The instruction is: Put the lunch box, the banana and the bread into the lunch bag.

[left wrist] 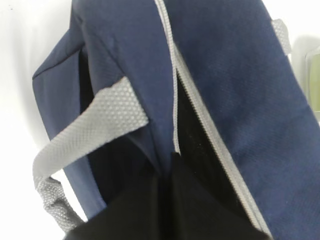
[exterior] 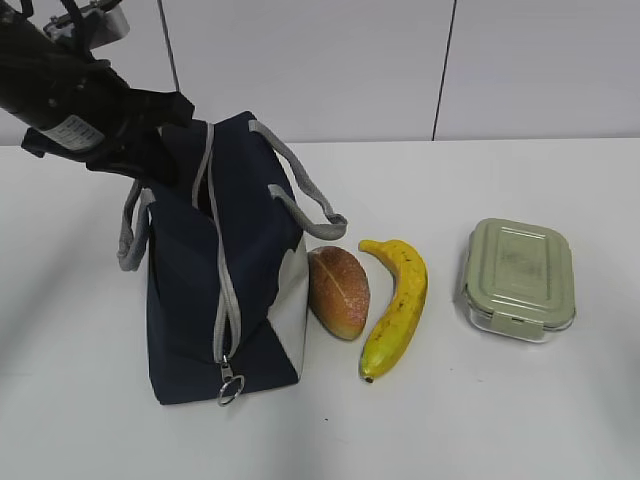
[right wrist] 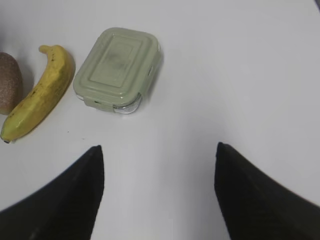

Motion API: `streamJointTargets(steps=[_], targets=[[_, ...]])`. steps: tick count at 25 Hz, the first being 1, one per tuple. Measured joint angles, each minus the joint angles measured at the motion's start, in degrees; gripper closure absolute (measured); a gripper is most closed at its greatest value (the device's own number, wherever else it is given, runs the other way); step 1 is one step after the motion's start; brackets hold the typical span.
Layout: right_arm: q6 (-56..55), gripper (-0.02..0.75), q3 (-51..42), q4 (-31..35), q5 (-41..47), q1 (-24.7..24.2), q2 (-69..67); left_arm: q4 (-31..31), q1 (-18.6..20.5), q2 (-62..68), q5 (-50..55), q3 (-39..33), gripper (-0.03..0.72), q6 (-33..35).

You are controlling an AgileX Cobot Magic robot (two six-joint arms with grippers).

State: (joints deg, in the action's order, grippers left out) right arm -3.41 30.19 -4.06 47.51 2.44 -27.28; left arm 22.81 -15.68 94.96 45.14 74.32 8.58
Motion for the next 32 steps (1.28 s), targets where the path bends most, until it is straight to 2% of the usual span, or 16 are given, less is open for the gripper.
streamJointTargets(steps=[8, 15, 17, 20, 25, 28, 32], targets=[[0.0, 0.227, 0.0, 5.9, -11.9, 0.0, -20.9, 0.0, 0.0, 0.0, 0.0, 0.0, 0.691, 0.0], [6.1, 0.227, 0.0, 13.6, -17.8, -1.0, -34.0, 0.0, 0.0, 0.0, 0.1, 0.0, 0.691, 0.0], [10.4, 0.227, 0.0, 18.5, -18.7, -3.7, -37.1, 0.0, 0.0, 0.0, 0.1, 0.0, 0.691, 0.0], [22.6, 0.227, 0.0, 30.2, -19.0, -10.0, -40.7, 0.0, 0.0, 0.0, 0.2, 0.0, 0.691, 0.1], [45.4, 0.227, 1.6, 55.1, -16.5, -16.3, -47.9, 0.2, 0.0, 0.0, 0.2, 0.0, 0.691, 0.1], [51.4, 0.227, 5.5, 60.4, -12.3, -18.6, -54.0, 0.2, 0.0, 0.0, 0.2, 0.0, 0.691, 0.1], [53.0, 0.227, 12.4, 61.6, -7.3, -21.0, -61.6, 0.2, 0.0, 0.0, 0.2, 0.0, 0.691, 0.1]])
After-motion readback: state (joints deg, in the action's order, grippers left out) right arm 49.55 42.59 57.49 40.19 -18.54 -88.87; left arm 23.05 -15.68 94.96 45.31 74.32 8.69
